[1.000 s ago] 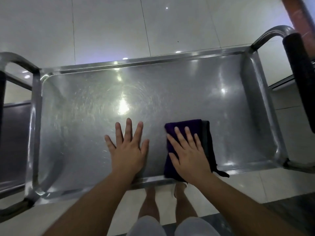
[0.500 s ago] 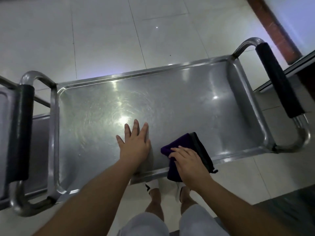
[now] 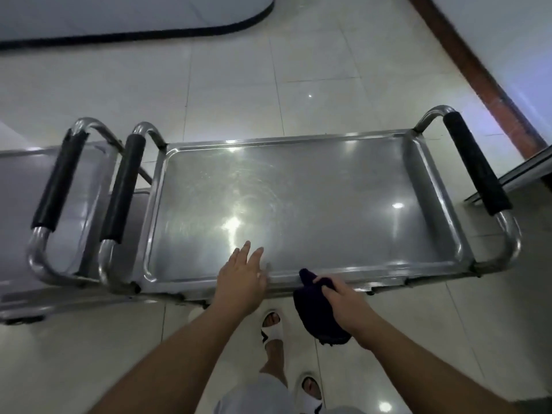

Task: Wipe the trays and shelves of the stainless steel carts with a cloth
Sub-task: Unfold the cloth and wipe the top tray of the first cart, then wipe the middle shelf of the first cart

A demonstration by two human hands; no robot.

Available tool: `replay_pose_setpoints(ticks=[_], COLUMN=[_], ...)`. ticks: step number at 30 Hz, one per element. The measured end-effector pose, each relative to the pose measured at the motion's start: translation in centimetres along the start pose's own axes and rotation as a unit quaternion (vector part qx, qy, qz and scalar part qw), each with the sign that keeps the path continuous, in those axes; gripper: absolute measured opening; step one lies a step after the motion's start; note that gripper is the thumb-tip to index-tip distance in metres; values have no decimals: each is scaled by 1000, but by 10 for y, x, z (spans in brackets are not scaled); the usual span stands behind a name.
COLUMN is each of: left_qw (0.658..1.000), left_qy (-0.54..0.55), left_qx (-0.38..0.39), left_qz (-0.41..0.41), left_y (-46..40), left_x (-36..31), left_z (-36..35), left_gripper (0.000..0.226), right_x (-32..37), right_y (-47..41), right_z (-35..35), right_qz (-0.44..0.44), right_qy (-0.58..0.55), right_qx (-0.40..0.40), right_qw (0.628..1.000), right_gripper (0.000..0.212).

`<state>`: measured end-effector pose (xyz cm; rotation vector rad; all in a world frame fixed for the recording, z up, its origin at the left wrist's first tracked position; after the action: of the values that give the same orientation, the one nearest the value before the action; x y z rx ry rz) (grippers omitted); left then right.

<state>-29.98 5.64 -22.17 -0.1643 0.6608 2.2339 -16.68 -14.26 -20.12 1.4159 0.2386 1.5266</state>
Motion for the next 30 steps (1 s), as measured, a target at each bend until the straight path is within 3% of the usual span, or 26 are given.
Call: replay_pose_setpoints(ticks=[6, 13, 19, 30], left_qw=[1000, 996, 993, 992], left_qy=[2, 33, 41, 76], left_qx=[-21, 4, 5, 38], left_qz=[23, 81, 114, 92], left_y=[94, 176, 200, 218], left_x=[-4, 16, 45, 133], left_z=[-25, -55, -61, -79], left_gripper=[62, 64, 64, 64], right_x=[-36, -69, -80, -76], right_y=[39, 68, 79, 82], right_z=[-9, -36, -62, -154], right_qz=[-9, -29, -30, -57], right_qy=[-118, -161, -167, -177], right_qx=[8, 22, 33, -15], right_qw=[993, 986, 985, 983], right_gripper=[35, 29, 30, 32])
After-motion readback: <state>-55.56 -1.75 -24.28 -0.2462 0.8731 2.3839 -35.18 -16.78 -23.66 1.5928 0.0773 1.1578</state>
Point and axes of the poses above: each hand's wrist, its own y-axis away from the middle knuckle, its own z-axis out of the back of the hand, x = y × z, the point moved 1 cm from there along -y, towards the middle knuckle, and after that the axes turned 2 degrees about -z, right-handed, at the moved point
